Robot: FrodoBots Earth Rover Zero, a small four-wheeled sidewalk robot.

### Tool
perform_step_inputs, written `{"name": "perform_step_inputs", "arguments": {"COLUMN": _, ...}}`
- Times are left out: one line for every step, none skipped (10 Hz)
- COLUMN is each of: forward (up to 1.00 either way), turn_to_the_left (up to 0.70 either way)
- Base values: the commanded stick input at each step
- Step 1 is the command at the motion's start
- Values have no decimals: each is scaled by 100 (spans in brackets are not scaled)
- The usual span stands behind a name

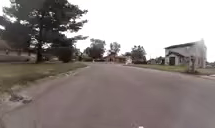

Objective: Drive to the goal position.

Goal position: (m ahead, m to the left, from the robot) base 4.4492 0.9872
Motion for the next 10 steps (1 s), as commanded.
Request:
{"name": "perform_step_inputs", "arguments": {"forward": 70, "turn_to_the_left": 1}}
{"name": "perform_step_inputs", "arguments": {"forward": 70, "turn_to_the_left": 1}}
{"name": "perform_step_inputs", "arguments": {"forward": 70, "turn_to_the_left": 1}}
{"name": "perform_step_inputs", "arguments": {"forward": 70, "turn_to_the_left": 1}}
{"name": "perform_step_inputs", "arguments": {"forward": 70, "turn_to_the_left": 1}}
{"name": "perform_step_inputs", "arguments": {"forward": 70, "turn_to_the_left": 1}}
{"name": "perform_step_inputs", "arguments": {"forward": 70, "turn_to_the_left": 1}}
{"name": "perform_step_inputs", "arguments": {"forward": 70, "turn_to_the_left": 1}}
{"name": "perform_step_inputs", "arguments": {"forward": 70, "turn_to_the_left": 1}}
{"name": "perform_step_inputs", "arguments": {"forward": 70, "turn_to_the_left": 1}}
